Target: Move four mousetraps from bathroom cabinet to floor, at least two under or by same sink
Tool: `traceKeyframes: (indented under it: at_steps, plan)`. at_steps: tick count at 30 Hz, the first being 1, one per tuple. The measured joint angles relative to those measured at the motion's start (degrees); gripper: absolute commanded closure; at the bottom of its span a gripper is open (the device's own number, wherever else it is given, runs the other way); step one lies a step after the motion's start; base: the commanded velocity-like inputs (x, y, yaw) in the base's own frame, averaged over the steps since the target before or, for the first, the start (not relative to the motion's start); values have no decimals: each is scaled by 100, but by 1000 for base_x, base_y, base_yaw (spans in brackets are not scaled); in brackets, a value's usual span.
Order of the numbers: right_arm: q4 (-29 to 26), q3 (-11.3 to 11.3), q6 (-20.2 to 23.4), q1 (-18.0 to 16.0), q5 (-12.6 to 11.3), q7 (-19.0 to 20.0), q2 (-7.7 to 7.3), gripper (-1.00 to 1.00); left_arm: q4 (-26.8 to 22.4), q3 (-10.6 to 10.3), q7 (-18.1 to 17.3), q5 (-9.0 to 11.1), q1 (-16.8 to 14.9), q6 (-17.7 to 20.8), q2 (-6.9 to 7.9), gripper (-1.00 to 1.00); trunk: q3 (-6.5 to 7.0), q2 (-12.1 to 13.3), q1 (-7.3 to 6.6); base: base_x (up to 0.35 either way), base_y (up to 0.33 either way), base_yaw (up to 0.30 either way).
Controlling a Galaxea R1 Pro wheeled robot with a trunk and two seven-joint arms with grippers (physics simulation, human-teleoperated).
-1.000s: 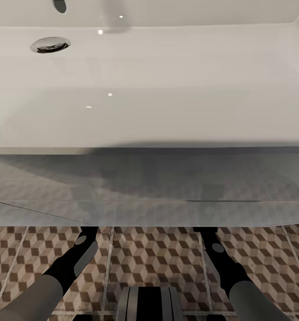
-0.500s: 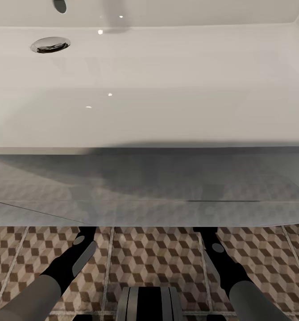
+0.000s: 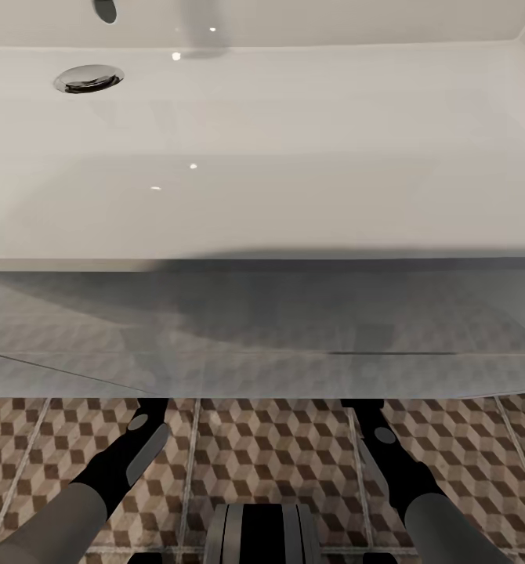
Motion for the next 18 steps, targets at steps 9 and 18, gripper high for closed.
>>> traceKeyframes:
  at_steps: [9,18]
  plan:
    - [5,0,0,0,0,0,-4,100,7,163,-34,-1,0,2,7,100,0,0,0,0,0,0]
    - [6,0,4,-2,-7,0,-4,100,9,219,-57,2,0,40,13,100,0,0,0,0,0,0]
